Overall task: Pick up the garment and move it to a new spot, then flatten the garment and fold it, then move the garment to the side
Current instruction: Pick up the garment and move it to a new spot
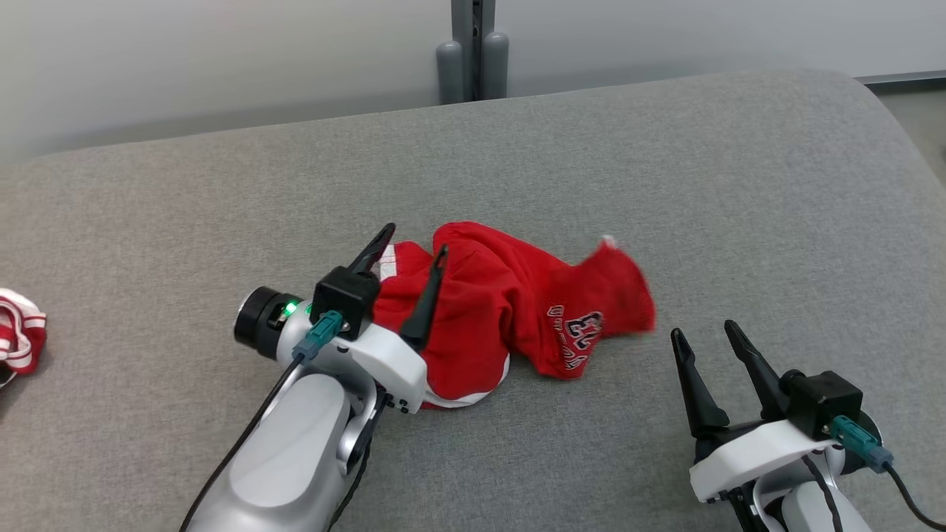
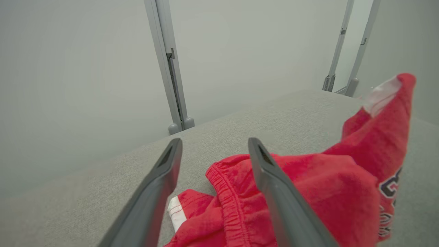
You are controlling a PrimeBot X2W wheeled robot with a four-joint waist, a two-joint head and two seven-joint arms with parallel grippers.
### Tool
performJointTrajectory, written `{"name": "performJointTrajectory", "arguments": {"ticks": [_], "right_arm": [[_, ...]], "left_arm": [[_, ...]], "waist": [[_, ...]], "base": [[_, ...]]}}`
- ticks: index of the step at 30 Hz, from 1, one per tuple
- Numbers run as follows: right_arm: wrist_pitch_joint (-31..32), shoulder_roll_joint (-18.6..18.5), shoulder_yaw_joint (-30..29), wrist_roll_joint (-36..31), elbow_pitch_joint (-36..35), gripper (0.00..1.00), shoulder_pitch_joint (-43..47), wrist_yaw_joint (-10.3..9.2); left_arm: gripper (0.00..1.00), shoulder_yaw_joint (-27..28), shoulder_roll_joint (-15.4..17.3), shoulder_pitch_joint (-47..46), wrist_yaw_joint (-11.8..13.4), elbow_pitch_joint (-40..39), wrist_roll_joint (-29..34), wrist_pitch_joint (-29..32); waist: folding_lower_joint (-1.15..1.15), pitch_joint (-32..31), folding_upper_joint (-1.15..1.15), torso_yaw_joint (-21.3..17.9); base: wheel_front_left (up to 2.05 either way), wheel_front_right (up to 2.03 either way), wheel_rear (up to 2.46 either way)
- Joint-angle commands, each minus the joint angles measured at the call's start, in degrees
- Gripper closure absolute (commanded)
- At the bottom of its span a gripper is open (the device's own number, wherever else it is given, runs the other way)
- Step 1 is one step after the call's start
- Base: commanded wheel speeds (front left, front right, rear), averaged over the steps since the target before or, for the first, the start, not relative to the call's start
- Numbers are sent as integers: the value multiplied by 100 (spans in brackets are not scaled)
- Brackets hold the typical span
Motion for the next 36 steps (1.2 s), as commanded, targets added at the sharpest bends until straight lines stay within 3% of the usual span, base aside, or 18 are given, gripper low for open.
{"name": "performJointTrajectory", "arguments": {"ticks": [1, 18, 36], "right_arm": [[-1, -5, -44, -18, -25, 0, 14, 1], [-1, 15, -168, -123, -28, 0, 242, 1], [-1, 23, -137, -153, 91, 0, 596, 1]], "left_arm": [[0, 102, 39, 110, 47, -7, 79, -2], [0, 1861, 199, 1783, 314, -724, 403, -2], [0, 2996, 57, 3323, 184, -1380, 693, -1]], "waist": [[0, -17, 0, 50], [0, -447, 0, 444], [0, -972, 0, 530]], "base": [[0, 0, 0], [0, 0, 0], [0, 0, 0]]}}
